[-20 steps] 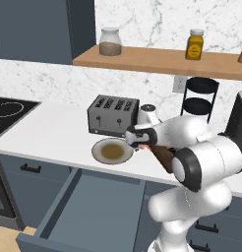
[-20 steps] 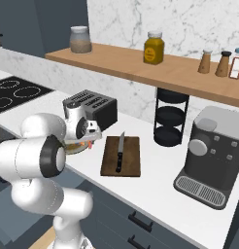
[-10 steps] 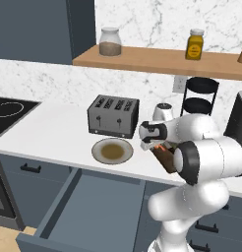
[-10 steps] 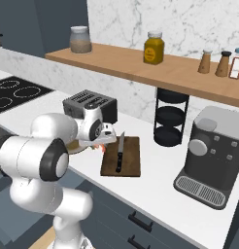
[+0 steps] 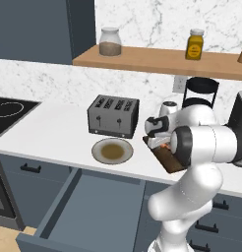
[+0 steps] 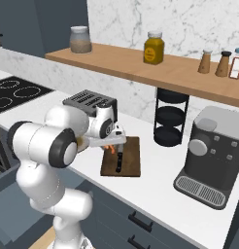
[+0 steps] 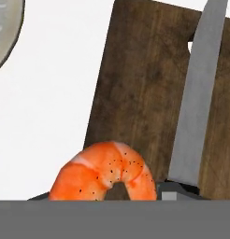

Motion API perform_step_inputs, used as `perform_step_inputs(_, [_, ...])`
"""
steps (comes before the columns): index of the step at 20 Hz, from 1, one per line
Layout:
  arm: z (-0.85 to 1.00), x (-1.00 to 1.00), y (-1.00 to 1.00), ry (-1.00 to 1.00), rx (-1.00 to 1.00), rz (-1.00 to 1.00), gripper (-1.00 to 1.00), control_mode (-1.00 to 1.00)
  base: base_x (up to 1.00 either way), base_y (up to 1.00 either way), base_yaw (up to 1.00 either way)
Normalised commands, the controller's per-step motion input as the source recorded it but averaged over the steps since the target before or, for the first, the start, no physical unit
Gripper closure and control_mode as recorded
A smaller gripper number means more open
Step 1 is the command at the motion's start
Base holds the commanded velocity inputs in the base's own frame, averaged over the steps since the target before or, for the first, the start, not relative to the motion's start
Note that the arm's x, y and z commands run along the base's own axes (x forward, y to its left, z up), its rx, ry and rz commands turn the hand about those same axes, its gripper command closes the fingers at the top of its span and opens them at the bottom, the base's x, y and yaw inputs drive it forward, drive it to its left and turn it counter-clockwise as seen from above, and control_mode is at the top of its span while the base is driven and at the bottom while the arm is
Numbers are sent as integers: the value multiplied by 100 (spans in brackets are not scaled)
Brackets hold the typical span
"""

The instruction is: Pick up the knife from the drawer and place it on the cutting board. Then place the meat from the plate to the cutting board.

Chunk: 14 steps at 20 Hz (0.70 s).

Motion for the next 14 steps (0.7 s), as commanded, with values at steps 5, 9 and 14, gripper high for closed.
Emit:
perform_step_inputs(5, [-25, 20, 0, 4, 0, 0, 100, -100, 0, 0, 0])
perform_step_inputs(9, [-12, 8, -3, 0, 0, 0, 100, -100, 0, 0, 0])
perform_step_inputs(14, [-13, 0, -5, 0, 0, 0, -100, -100, 0, 0, 0])
